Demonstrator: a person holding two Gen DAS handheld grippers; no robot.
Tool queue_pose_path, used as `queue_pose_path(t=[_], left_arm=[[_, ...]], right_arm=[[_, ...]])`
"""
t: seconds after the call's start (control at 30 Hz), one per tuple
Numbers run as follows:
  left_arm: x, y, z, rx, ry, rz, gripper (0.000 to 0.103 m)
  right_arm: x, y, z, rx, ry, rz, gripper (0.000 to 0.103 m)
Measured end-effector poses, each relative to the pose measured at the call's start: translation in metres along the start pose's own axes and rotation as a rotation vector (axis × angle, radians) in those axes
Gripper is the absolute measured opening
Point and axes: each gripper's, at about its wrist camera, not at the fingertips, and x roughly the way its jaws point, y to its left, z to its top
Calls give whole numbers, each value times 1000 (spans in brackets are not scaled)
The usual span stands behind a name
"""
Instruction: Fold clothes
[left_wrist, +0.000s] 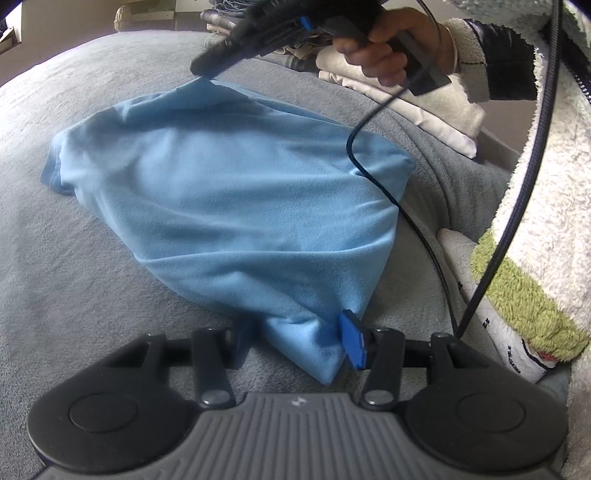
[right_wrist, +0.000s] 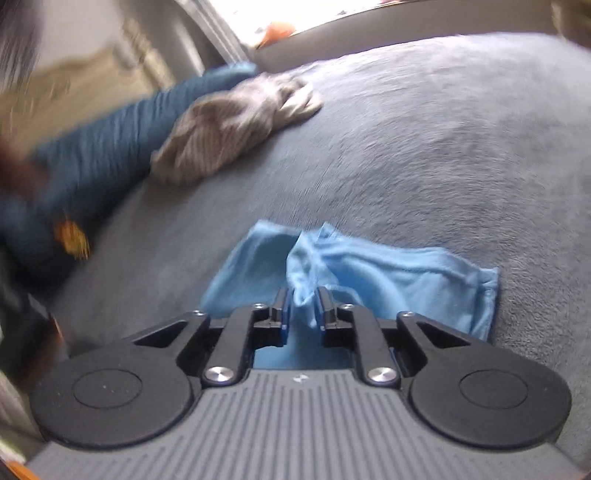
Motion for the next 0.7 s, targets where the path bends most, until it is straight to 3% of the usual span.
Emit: queue_pose_path(t=[0.13, 0.27, 0.47, 0.7], left_arm=[[0, 0, -1, 2, -1, 3, 51], [0, 0, -1, 4, -2, 5, 52], [1, -1, -2, 8, -5, 6, 53], [1, -1, -2, 9, -8, 8, 53]], right_arm=[[4, -16, 5, 86, -3, -16, 24], [13, -22, 4, 96, 43, -41, 25], [15, -10, 10, -7, 47, -46, 26], [2, -2, 14, -78, 27, 10, 31]])
